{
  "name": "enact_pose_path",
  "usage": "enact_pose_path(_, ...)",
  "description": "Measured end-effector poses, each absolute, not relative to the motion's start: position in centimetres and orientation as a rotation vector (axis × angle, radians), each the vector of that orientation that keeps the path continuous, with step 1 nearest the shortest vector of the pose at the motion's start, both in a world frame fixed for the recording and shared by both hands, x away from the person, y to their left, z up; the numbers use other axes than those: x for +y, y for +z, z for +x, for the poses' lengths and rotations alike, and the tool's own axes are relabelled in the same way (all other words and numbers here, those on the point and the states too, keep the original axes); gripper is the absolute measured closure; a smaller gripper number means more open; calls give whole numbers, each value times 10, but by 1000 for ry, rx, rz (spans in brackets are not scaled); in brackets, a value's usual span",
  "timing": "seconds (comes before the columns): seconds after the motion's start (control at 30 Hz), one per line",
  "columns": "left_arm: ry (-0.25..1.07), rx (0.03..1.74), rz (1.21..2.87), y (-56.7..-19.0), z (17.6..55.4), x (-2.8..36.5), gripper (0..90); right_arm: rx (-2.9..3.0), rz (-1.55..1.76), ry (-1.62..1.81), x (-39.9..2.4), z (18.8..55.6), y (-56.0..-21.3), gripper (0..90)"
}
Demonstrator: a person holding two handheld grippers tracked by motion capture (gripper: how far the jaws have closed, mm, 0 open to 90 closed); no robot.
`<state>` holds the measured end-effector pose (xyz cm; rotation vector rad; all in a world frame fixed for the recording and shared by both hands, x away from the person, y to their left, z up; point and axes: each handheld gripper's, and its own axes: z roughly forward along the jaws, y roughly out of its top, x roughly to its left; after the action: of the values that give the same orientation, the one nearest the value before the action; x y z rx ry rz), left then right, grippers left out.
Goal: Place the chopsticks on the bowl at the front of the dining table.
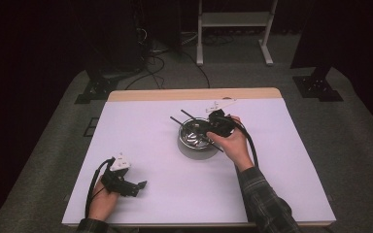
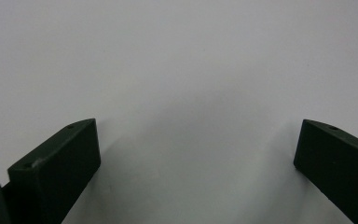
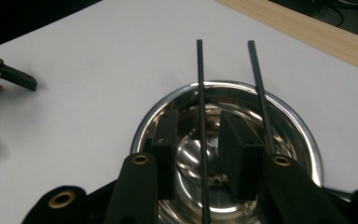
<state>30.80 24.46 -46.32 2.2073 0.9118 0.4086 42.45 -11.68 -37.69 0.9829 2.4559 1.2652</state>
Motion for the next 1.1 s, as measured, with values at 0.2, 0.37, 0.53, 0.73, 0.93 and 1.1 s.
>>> enact_pose_path(0.2, 408, 913, 2205, -463, 308, 244, 0, 2412, 1006, 1288, -147, 412, -371, 805)
enact_pose_path(0.37, 408, 913, 2206, -463, 308, 245, 0, 2370, 1032, 1299, -173, 405, -368, 897)
enact_pose_path(0.53, 408, 913, 2206, -463, 308, 245, 0, 2347, 1063, 1301, -195, 400, -371, 898)
enact_pose_path(0.73, 406, 913, 2206, -463, 308, 245, 0, 2321, 1103, 1244, -213, 396, -382, 898)
enact_pose_path(0.93, 406, 914, 2205, -463, 308, 244, 0, 2335, 1129, 1185, -220, 396, -401, 898)
enact_pose_path(1.1, 407, 913, 2205, -463, 308, 244, 0, 2358, 1141, 1158, -219, 399, -414, 898)
